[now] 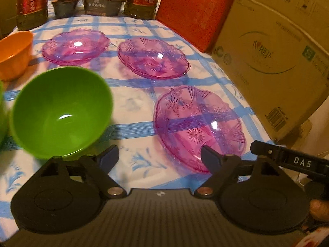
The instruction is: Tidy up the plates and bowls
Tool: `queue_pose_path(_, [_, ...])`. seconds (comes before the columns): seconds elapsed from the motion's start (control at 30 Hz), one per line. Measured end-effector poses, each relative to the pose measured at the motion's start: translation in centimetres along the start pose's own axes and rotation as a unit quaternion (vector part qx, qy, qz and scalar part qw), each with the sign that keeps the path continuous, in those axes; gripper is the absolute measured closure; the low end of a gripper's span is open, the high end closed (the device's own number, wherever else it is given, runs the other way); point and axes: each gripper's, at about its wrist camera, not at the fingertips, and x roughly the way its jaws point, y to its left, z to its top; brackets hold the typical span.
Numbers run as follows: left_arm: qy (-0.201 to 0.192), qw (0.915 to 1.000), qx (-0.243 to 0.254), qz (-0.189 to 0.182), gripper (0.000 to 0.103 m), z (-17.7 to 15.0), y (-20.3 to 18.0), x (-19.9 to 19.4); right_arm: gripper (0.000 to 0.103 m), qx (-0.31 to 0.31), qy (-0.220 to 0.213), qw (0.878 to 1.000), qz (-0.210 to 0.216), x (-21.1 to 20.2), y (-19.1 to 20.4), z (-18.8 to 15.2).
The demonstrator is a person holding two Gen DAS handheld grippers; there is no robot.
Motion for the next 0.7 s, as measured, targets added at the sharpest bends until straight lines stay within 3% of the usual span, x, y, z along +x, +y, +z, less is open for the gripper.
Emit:
queue_pose_path(0.03, [0.003, 1.0, -0.001, 0.001, 0.025, 0.1, -0.1, 0.6, 0.014, -0.001, 0.004, 1.0, 0.002, 0.5, -0.3, 0.1])
queue_pose_path(0.3, [0.016, 0.9998, -0.011, 0.01, 0.048, 1.0, -0.7, 4.1, 0.036, 0.0, 0.022, 1.0, 0.018, 4.1, -1.6, 0.8])
queue_pose_path(0.47, [0.012, 0.9997, -0.016, 0.015, 0.063, 1.1, -0.5, 5.0, 0.058, -0.005, 0.029, 0.999, 0.028, 5.2, -1.5, 1.1])
queue_pose_path(0.7, [0.013, 0.9996, -0.018, 0.017, 0.073, 1.2, -0.2, 5.6, 0.068, 0.003, 0.032, 0.999, 0.032, 5.8, -1.3, 1.1])
